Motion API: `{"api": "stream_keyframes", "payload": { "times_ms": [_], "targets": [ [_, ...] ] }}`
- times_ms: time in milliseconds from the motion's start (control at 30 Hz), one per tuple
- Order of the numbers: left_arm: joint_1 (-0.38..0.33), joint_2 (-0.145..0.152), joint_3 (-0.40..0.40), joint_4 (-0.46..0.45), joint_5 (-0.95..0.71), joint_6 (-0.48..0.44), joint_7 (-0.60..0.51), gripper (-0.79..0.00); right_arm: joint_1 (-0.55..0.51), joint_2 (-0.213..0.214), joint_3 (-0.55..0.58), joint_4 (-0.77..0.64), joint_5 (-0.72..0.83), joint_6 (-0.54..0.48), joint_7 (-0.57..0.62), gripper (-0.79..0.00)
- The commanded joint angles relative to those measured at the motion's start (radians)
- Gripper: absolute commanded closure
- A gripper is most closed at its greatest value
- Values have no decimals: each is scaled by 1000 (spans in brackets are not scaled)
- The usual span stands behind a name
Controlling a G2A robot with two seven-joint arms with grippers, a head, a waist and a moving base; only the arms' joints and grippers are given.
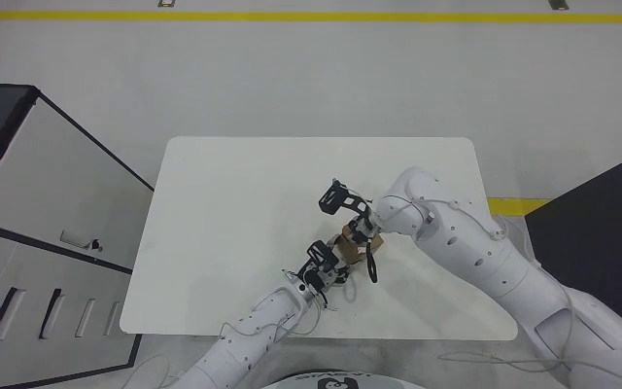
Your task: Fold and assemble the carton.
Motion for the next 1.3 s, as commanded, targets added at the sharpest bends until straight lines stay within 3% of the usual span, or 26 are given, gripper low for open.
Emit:
{"api": "stream_keyframes", "payload": {
  "times_ms": [0, 733, 800, 833, 900, 933, 967, 1000, 1033, 1067, 1100, 1267],
  "targets": [
    [-1, 0, 1, 1, 0, 0, 0, 0, -1, 0, 1, -3, -6, -3, 2, 0],
    [-2, -1, 1, 3, -3, 2, 3, 0, -11, -6, 14, -3, -15, -19, 11, 0],
    [-2, -1, 0, 2, -3, 3, 4, 0, -12, -6, 18, -5, -14, -20, 10, -31],
    [0, 0, -2, 1, -5, 3, 7, 0, -13, -6, 24, -6, -7, -22, 7, -117],
    [1, 1, -5, -2, -6, 4, 10, -154, -16, -4, 34, -10, 2, -24, 2, -332],
    [3, 1, -6, -1, -6, 4, 11, -256, -16, -3, 43, -16, 10, -24, -2, -382],
    [4, 2, -7, -2, -7, 5, 15, -354, -18, -1, 56, -22, 24, -26, -4, -489],
    [5, 2, -9, -4, -8, 5, 18, -683, -22, 2, 67, -28, 34, -29, -4, -610],
    [5, 3, -10, -6, -8, 6, 21, -785, -26, 5, 81, -34, 46, -32, -9, -705],
    [6, 3, -12, -9, -7, 7, 24, -785, -33, 9, 99, -38, 65, -37, -15, -770],
    [7, 4, -14, -12, -7, 8, 24, -785, -39, 13, 117, -42, 84, -48, -17, -785],
    [3, 3, -14, -16, -6, 14, 17, -785, -81, 36, 213, -78, 178, -68, -25, -785]
  ]
}}
